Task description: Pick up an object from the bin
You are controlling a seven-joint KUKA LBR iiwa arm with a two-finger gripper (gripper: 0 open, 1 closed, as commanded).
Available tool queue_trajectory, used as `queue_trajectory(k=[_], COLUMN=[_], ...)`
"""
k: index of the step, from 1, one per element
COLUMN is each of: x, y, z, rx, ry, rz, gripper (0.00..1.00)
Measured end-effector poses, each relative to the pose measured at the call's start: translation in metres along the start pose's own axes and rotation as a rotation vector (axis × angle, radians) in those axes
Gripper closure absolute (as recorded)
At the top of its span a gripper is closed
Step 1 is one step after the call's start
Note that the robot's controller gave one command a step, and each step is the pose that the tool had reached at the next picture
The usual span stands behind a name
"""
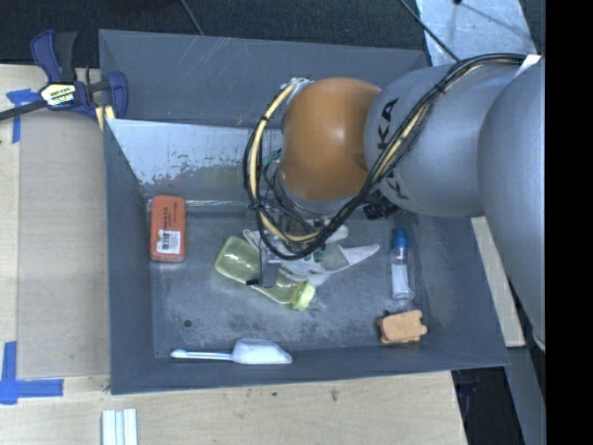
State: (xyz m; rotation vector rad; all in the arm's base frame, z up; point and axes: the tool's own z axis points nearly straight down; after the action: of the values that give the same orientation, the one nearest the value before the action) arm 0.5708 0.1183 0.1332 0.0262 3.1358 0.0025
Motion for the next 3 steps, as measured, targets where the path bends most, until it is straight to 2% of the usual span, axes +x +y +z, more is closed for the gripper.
queue_trajectory(k=[1, 2, 3], x=[0.006, -0.02, -0.02], y=[-0.008, 0.004, 0.004], z=[0.054, 0.063, 0.063], rx=[-0.001, 0.0, 0.0], ry=[-0.001, 0.005, 0.005], rz=[0.057, 0.123, 0.123], gripper=[0.0, 1.0, 1.0])
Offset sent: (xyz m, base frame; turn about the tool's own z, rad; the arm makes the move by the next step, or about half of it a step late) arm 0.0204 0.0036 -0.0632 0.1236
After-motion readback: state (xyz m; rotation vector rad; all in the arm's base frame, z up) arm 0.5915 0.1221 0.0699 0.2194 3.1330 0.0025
